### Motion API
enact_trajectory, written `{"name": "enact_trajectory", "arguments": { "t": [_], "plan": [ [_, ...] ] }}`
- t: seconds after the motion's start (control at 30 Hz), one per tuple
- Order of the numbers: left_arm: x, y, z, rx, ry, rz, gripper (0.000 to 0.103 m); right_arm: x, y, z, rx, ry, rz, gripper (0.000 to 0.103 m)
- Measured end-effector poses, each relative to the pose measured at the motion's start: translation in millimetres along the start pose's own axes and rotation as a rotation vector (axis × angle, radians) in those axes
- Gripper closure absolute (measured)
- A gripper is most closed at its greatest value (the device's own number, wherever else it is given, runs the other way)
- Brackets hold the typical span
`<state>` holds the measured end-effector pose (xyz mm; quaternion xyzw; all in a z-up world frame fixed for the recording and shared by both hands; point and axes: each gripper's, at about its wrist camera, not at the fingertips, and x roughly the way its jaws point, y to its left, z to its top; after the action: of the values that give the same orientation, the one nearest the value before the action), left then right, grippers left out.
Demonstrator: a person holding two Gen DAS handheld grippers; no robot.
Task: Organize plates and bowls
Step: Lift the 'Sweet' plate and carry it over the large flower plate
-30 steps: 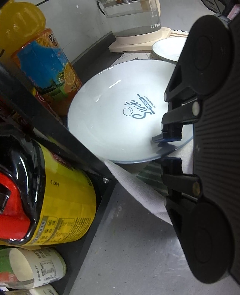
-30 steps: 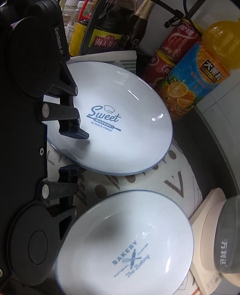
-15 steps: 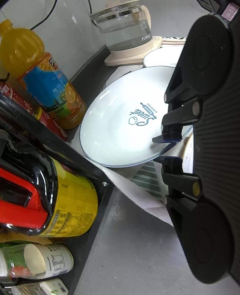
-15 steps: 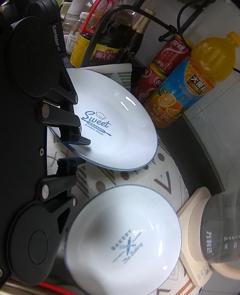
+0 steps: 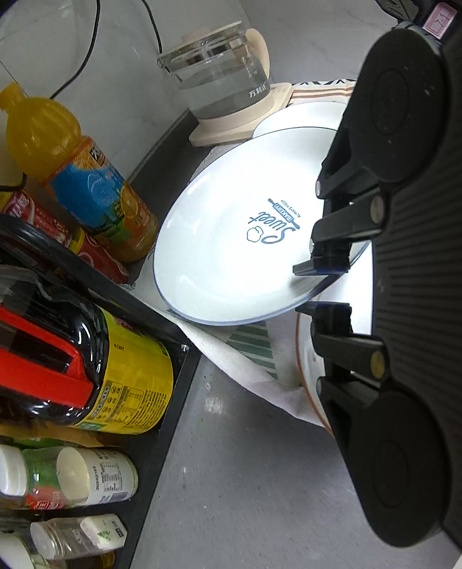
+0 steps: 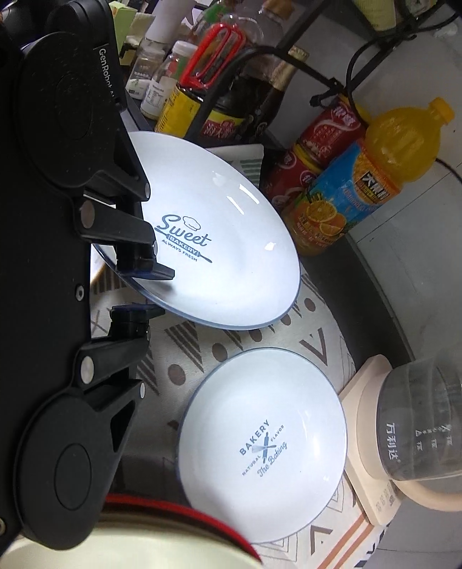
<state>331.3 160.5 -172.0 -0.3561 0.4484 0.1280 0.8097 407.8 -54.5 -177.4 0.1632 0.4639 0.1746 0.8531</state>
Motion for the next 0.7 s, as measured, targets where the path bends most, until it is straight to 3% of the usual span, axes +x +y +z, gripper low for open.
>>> {"name": "enact_trajectory", "arguments": {
  "t": [0.7],
  "plan": [
    [-59,23,-61,0.041,-0.027,-0.031,0.091,-68,-2,-63,-0.007,-0.057,-0.017,0.090]
  ]
}}
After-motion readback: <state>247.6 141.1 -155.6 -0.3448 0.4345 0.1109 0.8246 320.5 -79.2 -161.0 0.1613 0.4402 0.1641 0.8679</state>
